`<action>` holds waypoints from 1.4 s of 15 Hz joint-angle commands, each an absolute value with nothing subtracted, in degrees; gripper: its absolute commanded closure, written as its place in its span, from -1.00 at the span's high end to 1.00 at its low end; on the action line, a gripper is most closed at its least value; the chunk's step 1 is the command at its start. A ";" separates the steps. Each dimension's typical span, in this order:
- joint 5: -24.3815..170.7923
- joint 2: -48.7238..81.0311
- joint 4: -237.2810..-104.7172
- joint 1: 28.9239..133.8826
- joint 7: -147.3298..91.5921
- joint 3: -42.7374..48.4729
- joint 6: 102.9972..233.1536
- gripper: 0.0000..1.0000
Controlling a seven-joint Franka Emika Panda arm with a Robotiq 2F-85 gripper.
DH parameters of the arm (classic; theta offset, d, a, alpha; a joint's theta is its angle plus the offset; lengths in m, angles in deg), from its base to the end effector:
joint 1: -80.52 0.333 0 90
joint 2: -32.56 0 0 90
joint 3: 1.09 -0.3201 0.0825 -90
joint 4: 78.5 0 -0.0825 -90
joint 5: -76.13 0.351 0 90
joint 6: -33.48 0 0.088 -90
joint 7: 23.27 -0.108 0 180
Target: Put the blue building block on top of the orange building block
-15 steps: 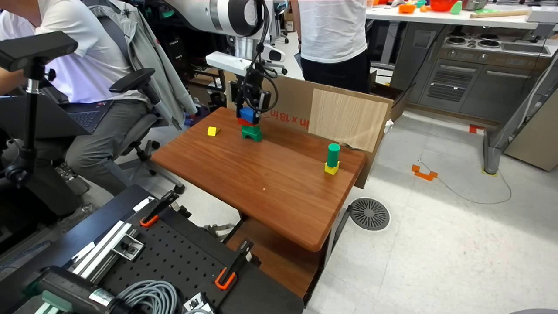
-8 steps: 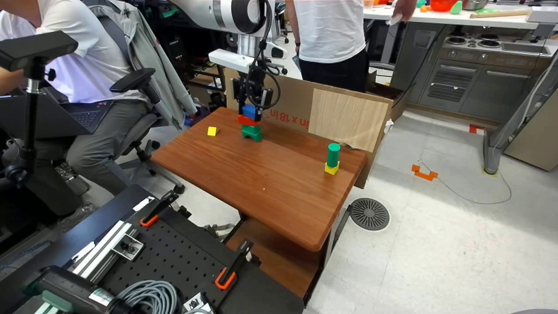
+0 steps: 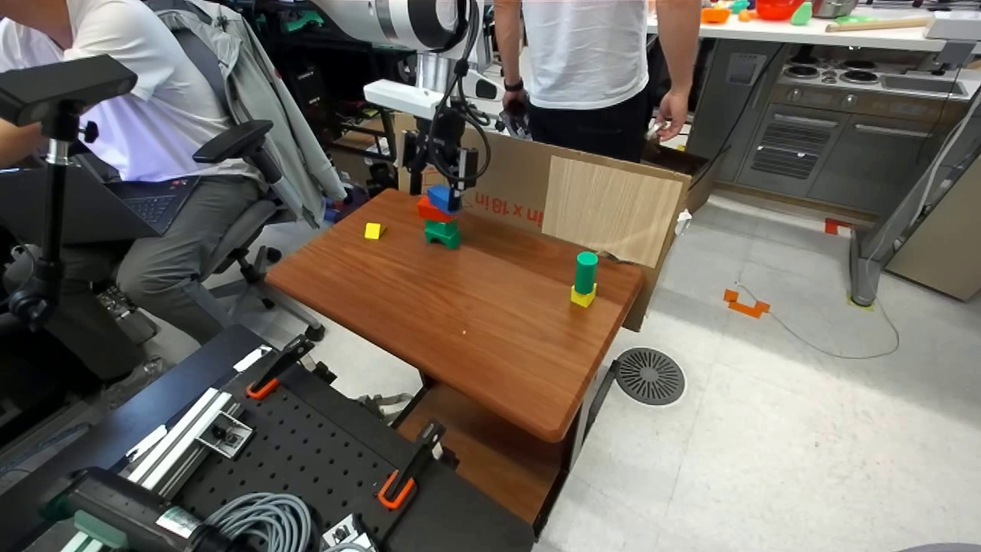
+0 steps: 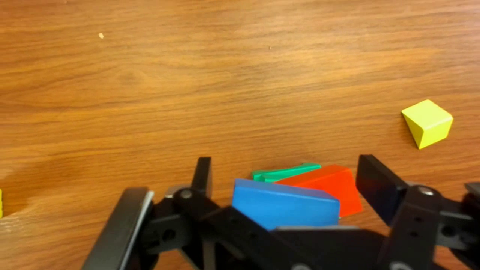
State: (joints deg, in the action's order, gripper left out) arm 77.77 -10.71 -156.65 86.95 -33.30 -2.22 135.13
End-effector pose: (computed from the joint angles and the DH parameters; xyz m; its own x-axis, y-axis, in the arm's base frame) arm 0.6625 0.0878 0.2657 0.9388 -0.0571 -0.3397 -0.0530 -0.9984 0.0216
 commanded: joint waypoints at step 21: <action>74.08 41.13 -213.41 86.24 -31.25 -4.61 148.11 1.00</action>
